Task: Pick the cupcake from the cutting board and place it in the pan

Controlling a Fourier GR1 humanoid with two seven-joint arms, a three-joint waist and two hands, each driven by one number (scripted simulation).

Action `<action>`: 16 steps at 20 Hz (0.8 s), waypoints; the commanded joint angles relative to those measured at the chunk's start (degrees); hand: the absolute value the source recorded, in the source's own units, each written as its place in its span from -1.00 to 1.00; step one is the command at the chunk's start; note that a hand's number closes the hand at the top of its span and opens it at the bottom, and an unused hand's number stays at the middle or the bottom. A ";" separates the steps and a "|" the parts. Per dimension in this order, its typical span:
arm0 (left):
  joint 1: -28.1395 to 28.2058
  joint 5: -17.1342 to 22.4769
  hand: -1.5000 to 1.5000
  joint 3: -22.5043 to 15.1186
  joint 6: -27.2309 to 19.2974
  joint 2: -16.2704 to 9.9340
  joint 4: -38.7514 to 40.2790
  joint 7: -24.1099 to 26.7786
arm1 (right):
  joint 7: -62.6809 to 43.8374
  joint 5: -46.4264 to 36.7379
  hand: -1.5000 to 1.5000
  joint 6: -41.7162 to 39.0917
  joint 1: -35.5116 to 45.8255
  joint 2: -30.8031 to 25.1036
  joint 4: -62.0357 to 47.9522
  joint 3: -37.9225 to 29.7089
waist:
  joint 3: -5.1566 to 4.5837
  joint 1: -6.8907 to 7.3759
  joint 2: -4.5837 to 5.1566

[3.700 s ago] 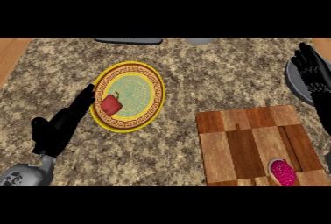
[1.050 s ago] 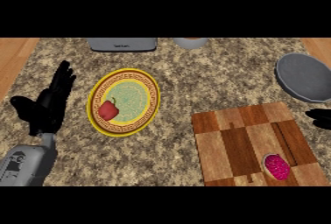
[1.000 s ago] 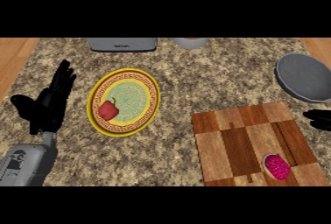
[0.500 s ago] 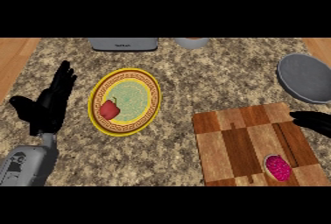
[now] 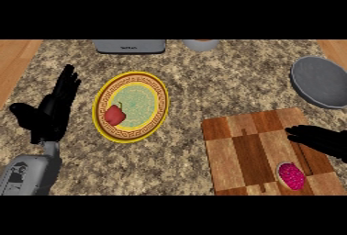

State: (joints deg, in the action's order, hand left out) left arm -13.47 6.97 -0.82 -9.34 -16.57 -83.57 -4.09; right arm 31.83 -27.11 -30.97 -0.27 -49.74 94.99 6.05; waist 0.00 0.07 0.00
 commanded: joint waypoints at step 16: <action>4.70 -5.34 0.00 -1.39 -0.87 4.79 -7.75 -3.44 | -2.60 -19.40 -1.00 -0.90 -0.47 4.42 3.08 2.55 | 0.01 -0.06 -0.11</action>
State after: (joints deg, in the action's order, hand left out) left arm -11.42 4.23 0.47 -8.02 -13.85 -85.58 -4.12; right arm 28.01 -45.06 -30.41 -0.08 -44.25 97.38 10.68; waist 0.01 -0.05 -0.03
